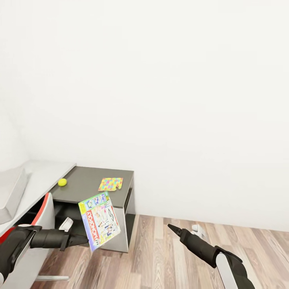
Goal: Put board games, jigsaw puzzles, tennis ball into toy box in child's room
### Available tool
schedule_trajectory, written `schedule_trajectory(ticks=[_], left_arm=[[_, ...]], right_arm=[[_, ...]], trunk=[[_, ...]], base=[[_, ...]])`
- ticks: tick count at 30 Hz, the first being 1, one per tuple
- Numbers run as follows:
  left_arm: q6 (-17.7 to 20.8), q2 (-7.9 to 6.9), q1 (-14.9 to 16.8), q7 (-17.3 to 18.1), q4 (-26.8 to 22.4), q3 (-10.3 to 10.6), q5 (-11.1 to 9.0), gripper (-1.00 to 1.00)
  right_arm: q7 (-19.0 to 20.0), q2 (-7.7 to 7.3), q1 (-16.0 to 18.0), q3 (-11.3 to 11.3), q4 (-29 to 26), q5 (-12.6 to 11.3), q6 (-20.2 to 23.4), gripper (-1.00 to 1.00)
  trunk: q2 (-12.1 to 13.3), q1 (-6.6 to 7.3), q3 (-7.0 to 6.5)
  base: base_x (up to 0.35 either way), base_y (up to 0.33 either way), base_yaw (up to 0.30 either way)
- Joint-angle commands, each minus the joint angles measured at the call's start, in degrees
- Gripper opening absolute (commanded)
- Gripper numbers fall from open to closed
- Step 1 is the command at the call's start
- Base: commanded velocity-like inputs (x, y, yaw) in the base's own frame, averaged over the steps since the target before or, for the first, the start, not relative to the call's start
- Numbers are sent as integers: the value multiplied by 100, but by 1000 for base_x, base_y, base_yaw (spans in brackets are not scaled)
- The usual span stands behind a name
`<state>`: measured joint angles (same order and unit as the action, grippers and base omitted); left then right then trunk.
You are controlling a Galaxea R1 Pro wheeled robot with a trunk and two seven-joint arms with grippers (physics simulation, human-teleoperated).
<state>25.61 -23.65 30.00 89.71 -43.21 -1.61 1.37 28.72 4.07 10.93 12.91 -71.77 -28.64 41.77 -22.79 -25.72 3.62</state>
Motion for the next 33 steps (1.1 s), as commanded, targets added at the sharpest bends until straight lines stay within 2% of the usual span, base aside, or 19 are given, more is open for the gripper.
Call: schedule_trajectory(ticks=[1, 19, 33], left_arm=[[58, 0, 5, 29, -3, -6, 13, -100], [77, 5, 5, 29, -3, 1, 13, -100], [76, 1, 5, 29, -3, -11, 2, -100]], right_arm=[[17, 6, 6, 19, -1, -10, 42, 100], [20, 7, 6, 19, 14, -10, 42, 100], [15, 0, 6, 15, 23, -10, 42, 100]], trunk=[[-13, -6, 13], [-13, -6, 13], [-13, -6, 13]], base=[[263, 0, 55], [260, 0, 118], [206, -59, 265]])
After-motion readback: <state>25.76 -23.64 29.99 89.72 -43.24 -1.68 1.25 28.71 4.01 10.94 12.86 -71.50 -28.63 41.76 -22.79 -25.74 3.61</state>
